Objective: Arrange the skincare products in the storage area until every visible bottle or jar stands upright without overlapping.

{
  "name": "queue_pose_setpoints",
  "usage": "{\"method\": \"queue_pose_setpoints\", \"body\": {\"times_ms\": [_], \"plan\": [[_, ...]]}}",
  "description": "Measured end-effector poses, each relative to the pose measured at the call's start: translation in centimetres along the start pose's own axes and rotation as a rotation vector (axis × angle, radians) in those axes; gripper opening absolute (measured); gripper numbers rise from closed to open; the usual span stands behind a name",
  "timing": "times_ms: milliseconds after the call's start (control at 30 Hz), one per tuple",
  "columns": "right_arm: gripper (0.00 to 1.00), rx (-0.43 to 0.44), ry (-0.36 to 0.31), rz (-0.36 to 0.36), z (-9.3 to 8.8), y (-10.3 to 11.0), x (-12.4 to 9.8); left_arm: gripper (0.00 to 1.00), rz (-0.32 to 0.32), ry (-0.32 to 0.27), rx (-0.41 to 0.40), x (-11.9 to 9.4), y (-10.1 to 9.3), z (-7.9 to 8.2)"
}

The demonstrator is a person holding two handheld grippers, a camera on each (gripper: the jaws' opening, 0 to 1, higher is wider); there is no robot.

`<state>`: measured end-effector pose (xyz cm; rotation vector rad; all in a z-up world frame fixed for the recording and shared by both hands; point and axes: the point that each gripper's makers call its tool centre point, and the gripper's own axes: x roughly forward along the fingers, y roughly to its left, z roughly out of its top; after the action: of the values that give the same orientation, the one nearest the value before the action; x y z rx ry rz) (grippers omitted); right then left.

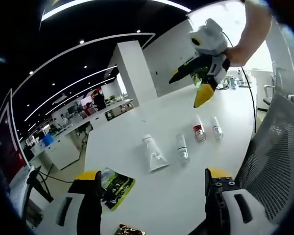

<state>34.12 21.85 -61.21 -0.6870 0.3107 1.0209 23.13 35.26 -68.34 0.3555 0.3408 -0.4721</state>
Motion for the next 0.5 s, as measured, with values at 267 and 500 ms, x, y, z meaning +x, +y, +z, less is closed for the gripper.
{"method": "queue_pose_setpoints", "body": {"times_ms": [267,500], "plan": [[0.80,-0.260,0.120,0.216,-0.4,-1.7,6.7,0.87,-0.007,0.023,0.006,0.0,-0.1,-0.3],[0.67,-0.394,0.247,0.426,-2.9,-1.2,11.4,0.87,-0.026,0.044,0.005,0.2,-0.4,-0.7]]}}
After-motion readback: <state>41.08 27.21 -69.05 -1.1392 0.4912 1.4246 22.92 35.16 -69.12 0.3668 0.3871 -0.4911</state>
